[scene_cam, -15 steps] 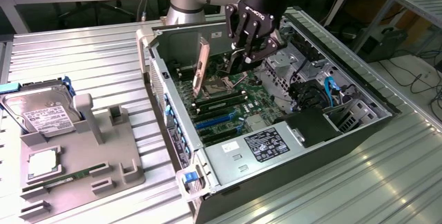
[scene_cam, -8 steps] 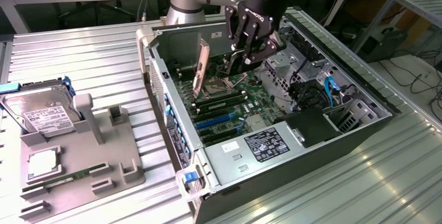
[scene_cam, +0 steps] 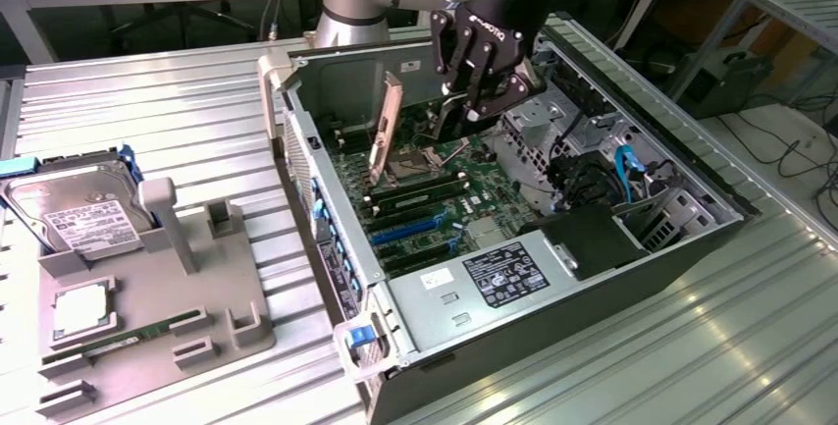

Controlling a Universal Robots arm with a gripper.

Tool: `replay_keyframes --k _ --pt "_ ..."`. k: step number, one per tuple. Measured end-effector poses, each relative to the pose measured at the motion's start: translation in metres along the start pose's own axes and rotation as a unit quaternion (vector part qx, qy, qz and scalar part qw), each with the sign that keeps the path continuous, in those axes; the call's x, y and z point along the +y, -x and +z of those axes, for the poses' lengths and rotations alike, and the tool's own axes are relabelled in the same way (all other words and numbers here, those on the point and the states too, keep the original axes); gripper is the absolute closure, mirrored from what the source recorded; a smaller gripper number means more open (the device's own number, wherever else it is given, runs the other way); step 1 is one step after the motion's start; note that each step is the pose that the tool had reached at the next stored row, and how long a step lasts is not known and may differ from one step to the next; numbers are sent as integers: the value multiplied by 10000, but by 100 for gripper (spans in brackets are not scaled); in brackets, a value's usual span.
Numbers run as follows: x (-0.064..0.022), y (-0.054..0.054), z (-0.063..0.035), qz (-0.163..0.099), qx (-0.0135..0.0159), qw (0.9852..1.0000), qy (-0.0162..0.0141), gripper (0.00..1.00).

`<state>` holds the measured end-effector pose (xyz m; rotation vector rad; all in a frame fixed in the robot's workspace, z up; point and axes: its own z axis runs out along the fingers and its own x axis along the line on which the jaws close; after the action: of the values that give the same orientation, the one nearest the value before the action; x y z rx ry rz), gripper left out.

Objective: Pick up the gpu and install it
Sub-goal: 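Insert the gpu into the slot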

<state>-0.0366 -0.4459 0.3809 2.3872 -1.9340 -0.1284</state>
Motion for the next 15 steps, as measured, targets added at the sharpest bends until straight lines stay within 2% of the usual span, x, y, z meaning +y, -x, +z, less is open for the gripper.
replay_keyframes --k 9,15 --pt "-17 -3 16 31 -6 10000 3 73" --pt "-35 -5 70 329 -36 9995 -4 73"
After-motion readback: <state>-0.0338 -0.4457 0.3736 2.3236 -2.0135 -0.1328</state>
